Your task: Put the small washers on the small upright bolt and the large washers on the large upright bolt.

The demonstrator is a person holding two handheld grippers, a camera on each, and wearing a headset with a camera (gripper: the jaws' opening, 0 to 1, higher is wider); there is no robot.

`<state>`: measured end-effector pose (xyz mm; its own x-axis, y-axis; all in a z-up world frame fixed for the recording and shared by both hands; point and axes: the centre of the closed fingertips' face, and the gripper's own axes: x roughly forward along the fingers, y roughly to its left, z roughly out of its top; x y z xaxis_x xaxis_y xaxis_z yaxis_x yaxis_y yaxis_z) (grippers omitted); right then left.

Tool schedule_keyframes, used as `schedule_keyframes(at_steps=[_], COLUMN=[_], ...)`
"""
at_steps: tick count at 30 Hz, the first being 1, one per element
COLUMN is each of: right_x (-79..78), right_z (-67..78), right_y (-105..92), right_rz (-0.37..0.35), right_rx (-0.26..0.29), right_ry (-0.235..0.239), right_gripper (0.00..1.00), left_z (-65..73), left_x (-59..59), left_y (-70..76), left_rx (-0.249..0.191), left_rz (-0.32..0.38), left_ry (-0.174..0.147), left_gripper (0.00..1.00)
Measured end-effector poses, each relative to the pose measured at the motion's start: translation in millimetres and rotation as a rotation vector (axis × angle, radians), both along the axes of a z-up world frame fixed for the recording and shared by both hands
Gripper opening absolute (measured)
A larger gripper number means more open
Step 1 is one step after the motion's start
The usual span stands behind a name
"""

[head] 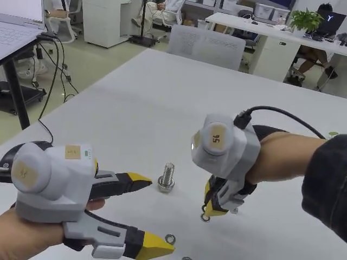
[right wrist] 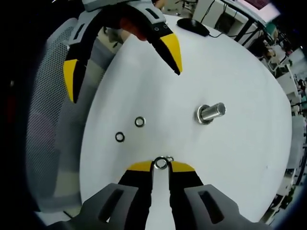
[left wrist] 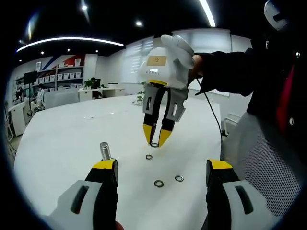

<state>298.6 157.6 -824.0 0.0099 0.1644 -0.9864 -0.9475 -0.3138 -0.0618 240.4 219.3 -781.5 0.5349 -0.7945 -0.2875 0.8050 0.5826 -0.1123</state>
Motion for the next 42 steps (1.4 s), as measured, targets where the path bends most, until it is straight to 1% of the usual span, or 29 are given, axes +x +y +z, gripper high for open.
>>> schedule_keyframes(at_steps=[10, 29, 36, 42], right_x=[9.9, 34.2, 45.4, 49.4], right_z=[14.7, 30.4, 29.8, 29.1], right_y=[-10.9, -35.2, -49.7, -58.6], right_rz=[-0.018, -0.069, -0.096, -0.12], right_rx=[0.003, 0.007, -0.004, -0.005], right_ry=[-0.02, -0.061, -0.074, -0.073], right_gripper=[0.12, 0.12, 0.12, 0.12], left_z=[0.0, -3.1, -3.5, -4.0], left_x=[2.3, 5.8, 6.8, 7.3], left_y=[-0.8, -3.6, -4.9, -5.4], left_rx=[-0.001, 0.001, 0.003, 0.006], left_rz=[-0.004, -0.013, -0.016, -0.017], left_ry=[-0.001, 0.003, 0.005, 0.009], left_gripper=[0.75, 0.75, 0.75, 0.75])
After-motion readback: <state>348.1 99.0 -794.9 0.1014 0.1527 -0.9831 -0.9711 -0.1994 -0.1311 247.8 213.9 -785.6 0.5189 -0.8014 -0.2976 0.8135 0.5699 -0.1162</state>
